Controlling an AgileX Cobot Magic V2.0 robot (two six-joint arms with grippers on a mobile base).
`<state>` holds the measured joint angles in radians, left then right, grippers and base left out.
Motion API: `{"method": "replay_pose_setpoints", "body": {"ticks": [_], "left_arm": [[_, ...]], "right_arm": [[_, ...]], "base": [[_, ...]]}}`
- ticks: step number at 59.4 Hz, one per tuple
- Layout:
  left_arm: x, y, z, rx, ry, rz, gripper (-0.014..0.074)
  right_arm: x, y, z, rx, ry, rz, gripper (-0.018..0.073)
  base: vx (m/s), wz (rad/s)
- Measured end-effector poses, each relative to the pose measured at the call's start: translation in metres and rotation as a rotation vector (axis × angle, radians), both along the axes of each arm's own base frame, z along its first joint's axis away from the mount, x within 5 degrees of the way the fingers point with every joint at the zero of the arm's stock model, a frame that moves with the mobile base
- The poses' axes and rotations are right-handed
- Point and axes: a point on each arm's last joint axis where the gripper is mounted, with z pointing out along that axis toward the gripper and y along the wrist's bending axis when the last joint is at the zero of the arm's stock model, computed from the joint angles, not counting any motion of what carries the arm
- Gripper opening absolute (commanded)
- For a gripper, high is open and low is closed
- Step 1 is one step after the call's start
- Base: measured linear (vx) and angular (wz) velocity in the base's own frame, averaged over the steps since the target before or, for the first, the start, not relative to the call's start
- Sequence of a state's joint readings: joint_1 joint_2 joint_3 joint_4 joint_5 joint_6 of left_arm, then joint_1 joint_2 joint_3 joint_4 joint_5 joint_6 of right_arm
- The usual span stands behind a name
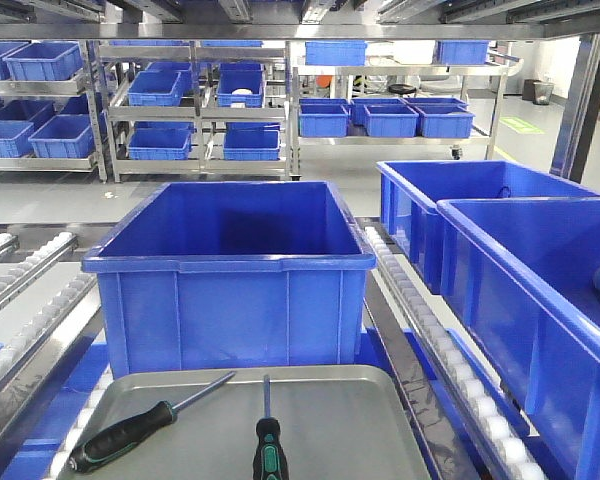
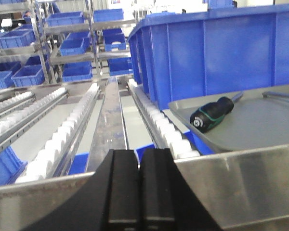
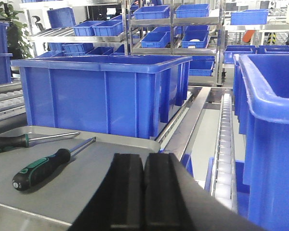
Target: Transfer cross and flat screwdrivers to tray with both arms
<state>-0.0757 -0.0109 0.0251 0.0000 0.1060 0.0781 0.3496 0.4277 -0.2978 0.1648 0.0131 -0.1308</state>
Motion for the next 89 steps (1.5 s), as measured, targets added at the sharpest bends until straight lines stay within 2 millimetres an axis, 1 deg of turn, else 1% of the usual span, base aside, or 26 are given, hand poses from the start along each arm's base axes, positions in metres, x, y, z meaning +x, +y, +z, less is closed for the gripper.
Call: {"method": "replay_pose_setpoints", "body": {"ticks": [31,35,39,41,43,50,54,58,63,89], "left_arm": [[0.000,0.000,-0.001,0.004,0.009,0.000,-0.0001],[0.000,0.000,-0.001,0.004,0.009,0.000,-0.0001],[0.000,0.000,-0.001,0.004,0.009,0.000,-0.0001],[0.000,0.000,-0.001,0.004,0.009,0.000,-0.0001],[0.000,0.000,-0.001,0.004,0.009,0.000,-0.0001],[0.000,0.000,-0.001,0.004,0.009,0.000,-0.0001],[0.000,0.000,-0.001,0.004,0.009,0.000,-0.0001],[0.000,0.000,-0.001,0.004,0.010,0.000,-0.0001],[0.000,0.000,-0.001,0.004,0.015,0.000,-0.0001],[0.000,0.000,-0.002,0.004,0.018,0.000,-0.0001]], "right_arm": [[0.000,0.000,0.000,0.000,0.001,0.000,-0.0008],[-0.001,-0.001,-0.003,-0.045,-0.013,-0.004,-0.0008],[-0.004,-0.005,-0.011,-0.142,-0.051,-0.028,-0.0008],[-0.006,-0.008,-0.019,-0.180,-0.056,-0.052,-0.0008],[-0.009,-0.012,-0.032,-0.201,-0.044,-0.079,-0.0008],[-0.025,-0.024,-0.075,-0.169,-0.029,-0.193,-0.0008],[-0.032,-0.028,-0.084,-0.125,-0.042,-0.241,-0.0008],[-0.037,-0.031,-0.085,-0.084,-0.060,-0.283,-0.0008],[-0.038,-0.033,-0.086,-0.070,-0.048,-0.303,-0.0008],[-0.038,-0.033,-0.086,-0.065,-0.041,-0.308,-0.0008]], "base": [[0.00,0.00],[0.00,0.00],[0.00,0.00],[0.00,0.00],[0.00,0.00],[0.00,0.00],[0.00,0.00],[0.00,0.00],[0.00,0.00],[0.00,0.00]]}}
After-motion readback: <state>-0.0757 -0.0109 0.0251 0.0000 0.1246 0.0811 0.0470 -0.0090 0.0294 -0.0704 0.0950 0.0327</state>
